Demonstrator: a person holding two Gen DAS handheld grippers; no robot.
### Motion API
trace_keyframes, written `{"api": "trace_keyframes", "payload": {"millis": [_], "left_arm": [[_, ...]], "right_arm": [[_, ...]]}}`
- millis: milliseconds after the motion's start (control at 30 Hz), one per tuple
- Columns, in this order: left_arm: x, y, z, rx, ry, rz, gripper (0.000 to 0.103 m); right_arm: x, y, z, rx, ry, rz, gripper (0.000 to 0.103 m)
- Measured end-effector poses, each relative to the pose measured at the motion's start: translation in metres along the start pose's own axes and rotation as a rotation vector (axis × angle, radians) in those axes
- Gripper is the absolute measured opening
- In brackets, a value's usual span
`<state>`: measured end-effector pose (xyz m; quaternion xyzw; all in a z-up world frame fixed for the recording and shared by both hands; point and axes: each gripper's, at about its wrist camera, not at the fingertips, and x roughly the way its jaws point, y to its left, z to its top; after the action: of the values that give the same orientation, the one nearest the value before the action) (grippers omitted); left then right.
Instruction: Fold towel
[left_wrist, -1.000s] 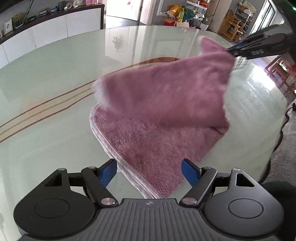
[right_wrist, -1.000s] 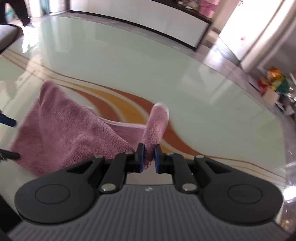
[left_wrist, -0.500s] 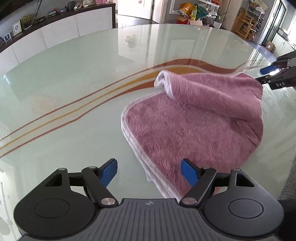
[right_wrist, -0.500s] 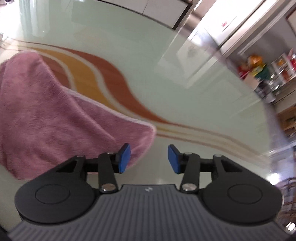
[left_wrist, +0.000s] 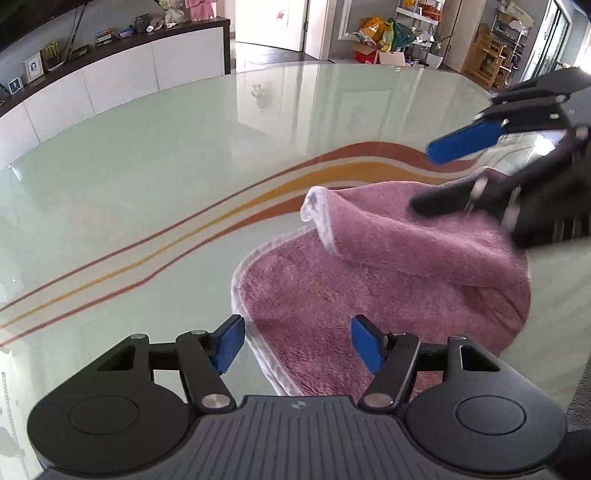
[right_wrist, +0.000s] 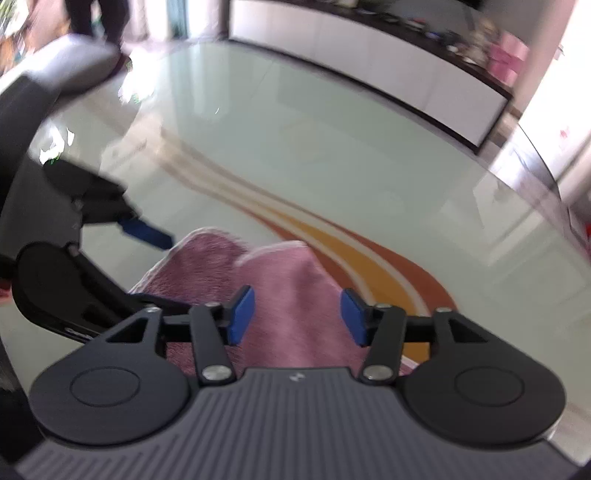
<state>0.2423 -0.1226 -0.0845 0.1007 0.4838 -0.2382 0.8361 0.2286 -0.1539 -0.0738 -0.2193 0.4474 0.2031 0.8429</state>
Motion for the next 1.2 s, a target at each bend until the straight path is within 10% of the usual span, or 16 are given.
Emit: {"api": "trace_keyframes", "payload": {"millis": [233, 500, 1200], "left_arm": [[0.003, 0.007, -0.001, -0.025, -0.004, -0.034, 0.065], [0.004, 0.002, -0.001, -0.027, -0.030, -0.073, 0.033], [-0.047, -0.034, -0.023, 0.070, -0.103, -0.156, 0.019]], "right_arm": [[0.029, 0.006, -0.002, -0.022, 0.055, -0.025, 0.014], [-0.025, -0.022, -0.021, 0.090, -0.030, -0.031, 0.012], [-0.131, -0.048, -0.157, 0.269, -0.019, -0.067, 0.012]]}}
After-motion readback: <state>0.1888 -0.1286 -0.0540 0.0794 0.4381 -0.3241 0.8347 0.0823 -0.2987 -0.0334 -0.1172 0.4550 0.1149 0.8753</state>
